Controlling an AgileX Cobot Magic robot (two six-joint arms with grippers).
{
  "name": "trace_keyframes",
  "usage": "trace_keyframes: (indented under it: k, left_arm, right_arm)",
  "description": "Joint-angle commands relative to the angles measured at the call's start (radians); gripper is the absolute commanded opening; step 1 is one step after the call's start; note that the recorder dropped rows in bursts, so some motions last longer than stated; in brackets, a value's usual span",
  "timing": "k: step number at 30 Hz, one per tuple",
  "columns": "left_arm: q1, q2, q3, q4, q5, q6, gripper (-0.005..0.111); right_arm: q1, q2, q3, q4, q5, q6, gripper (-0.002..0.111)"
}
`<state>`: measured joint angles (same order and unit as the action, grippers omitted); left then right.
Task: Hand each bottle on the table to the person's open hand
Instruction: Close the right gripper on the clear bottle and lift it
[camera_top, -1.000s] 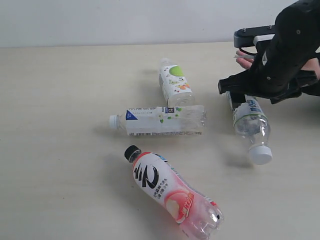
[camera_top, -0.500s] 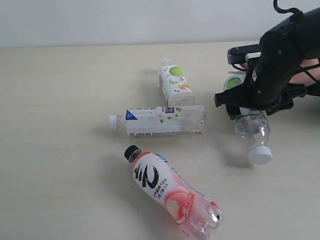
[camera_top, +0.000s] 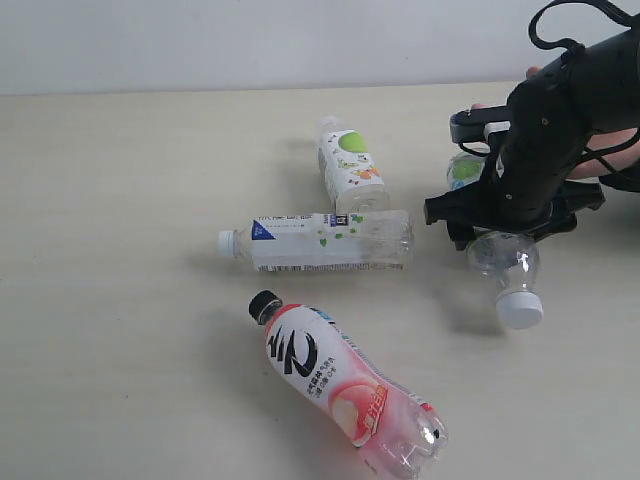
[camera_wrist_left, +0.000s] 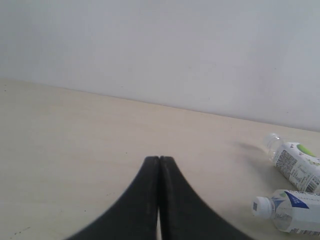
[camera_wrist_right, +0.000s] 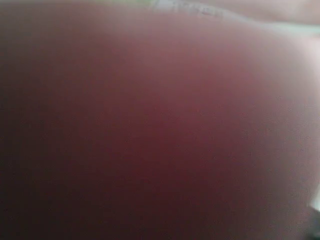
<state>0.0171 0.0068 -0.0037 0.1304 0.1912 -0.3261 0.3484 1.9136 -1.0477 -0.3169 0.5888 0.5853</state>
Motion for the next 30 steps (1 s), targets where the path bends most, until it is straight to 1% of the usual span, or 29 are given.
trace_keyframes:
  k: [1, 3, 4, 5, 6, 7, 9, 10, 11, 30]
  left_arm:
    - [0.002, -0.007, 0.004, -0.006, -0.004, 0.000, 0.000]
    - [0.002, -0.007, 0.004, -0.006, -0.004, 0.000, 0.000]
    - [0.002, -0.007, 0.004, -0.006, -0.004, 0.000, 0.000]
    - [0.002, -0.007, 0.004, -0.006, -0.004, 0.000, 0.000]
    - [0.002, -0.007, 0.004, -0.006, -0.004, 0.000, 0.000]
    - [0.002, -0.007, 0.004, -0.006, -0.004, 0.000, 0.000]
    - [0.002, -0.007, 0.004, -0.006, -0.004, 0.000, 0.000]
    - [0.002, -0.007, 0.004, -0.006, -0.004, 0.000, 0.000]
    - [0.002, -0.007, 0.004, -0.006, -0.004, 0.000, 0.000]
    - [0.002, -0.007, 0.004, -0.006, -0.004, 0.000, 0.000]
  right_arm:
    - [0.001, -0.003, -0.005, -0.006, -0.001, 0.002, 0.065]
    - [0.001, -0.003, -0.005, -0.006, 0.002, 0.002, 0.057]
    - [0.001, -0.003, -0.005, -0.006, 0.009, 0.002, 0.049]
    - [0.001, -0.003, -0.005, -0.006, 0.014, 0.002, 0.044]
    - [0.001, -0.003, -0.005, -0.008, 0.021, 0.002, 0.034]
    - [0.001, -0.003, -0.005, -0.008, 0.024, 0.002, 0.028]
    - [0.001, -0.003, -0.005, -0.013, 0.042, 0.000, 0.006]
    - [0.001, -0.003, -0.005, -0.013, 0.044, 0.000, 0.001]
    - [0.001, -0.003, -0.005, -0.013, 0.044, -0.001, 0.000]
    - [0.001, -0.003, -0.005, -0.019, 0.044, -0.001, 0.000]
